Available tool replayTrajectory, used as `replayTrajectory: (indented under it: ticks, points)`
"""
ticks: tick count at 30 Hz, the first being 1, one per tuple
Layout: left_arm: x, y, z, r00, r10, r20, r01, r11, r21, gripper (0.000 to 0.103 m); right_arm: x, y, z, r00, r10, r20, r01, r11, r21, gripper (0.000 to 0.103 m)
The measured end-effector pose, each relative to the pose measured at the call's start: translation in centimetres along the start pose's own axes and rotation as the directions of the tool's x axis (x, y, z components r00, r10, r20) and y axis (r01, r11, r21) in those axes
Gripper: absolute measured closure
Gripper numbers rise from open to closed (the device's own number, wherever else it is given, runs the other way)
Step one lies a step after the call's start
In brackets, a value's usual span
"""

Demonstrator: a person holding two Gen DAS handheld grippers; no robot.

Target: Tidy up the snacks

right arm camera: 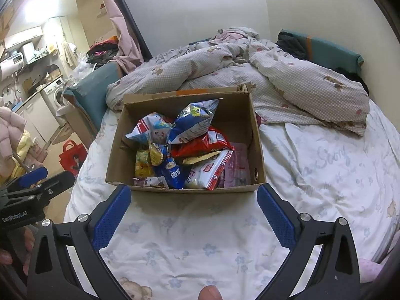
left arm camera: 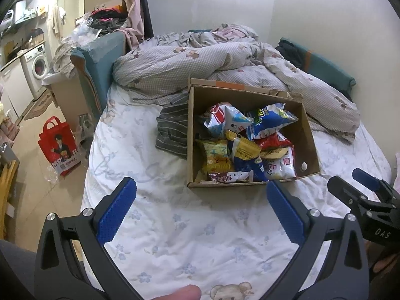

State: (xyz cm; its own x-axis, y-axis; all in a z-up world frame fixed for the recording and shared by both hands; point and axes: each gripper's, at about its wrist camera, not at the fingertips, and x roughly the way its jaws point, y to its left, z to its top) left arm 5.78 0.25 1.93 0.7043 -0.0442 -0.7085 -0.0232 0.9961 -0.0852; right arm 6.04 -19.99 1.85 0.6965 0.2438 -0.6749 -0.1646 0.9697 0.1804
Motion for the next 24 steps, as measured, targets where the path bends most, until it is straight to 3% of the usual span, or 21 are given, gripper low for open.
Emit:
replayTrajectory:
  ticks: [24]
  points:
    - [0.05,-0.21,-0.06,1.000,-0.001,-0.006,0.001,1.000,-0.003,0.000,0.09,-0.25,0.07,1.000,-0.007,-0.005,0.007,1.000,0.006,0.000]
